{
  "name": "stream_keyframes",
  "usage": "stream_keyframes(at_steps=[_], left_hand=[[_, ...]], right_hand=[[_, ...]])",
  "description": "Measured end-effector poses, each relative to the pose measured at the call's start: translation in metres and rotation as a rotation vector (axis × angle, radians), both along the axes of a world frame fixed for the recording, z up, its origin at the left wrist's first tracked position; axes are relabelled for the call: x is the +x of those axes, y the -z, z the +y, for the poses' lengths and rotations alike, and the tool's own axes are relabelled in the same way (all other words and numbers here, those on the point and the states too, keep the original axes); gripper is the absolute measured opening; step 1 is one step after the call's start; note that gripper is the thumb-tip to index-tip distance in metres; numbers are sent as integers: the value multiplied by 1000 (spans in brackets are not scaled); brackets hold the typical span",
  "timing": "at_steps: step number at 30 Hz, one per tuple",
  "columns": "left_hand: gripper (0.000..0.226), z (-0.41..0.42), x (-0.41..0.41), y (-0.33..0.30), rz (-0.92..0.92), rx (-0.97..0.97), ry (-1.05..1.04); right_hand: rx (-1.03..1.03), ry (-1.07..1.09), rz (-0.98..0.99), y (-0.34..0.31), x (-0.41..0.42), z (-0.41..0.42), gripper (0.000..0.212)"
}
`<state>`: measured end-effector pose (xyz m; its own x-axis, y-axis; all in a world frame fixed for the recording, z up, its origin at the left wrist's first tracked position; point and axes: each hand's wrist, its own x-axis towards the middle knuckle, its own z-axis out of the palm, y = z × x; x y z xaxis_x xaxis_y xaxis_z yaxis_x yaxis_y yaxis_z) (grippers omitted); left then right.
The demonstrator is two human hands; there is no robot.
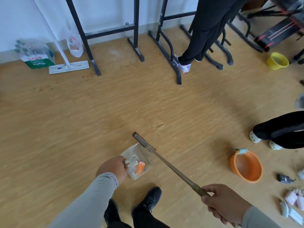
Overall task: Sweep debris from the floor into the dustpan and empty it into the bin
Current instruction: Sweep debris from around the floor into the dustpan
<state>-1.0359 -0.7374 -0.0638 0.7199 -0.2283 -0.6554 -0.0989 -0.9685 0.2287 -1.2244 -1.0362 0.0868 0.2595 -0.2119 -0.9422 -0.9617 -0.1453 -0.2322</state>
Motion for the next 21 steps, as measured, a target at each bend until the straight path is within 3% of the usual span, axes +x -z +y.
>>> stream_keyframes(at_steps=[8,15,21], left_hand=[[26,98,-26,-36,8,-150,-198],[21,196,-38,-90,-36,-246,-502],[22,270,-51,-119,-152,-240,-601]], right_hand=[[-69,102,-73,-17,9,57,12],[-98,75,-148,-29,47,139,17],[-66,116,-154,-34,75,207,20]])
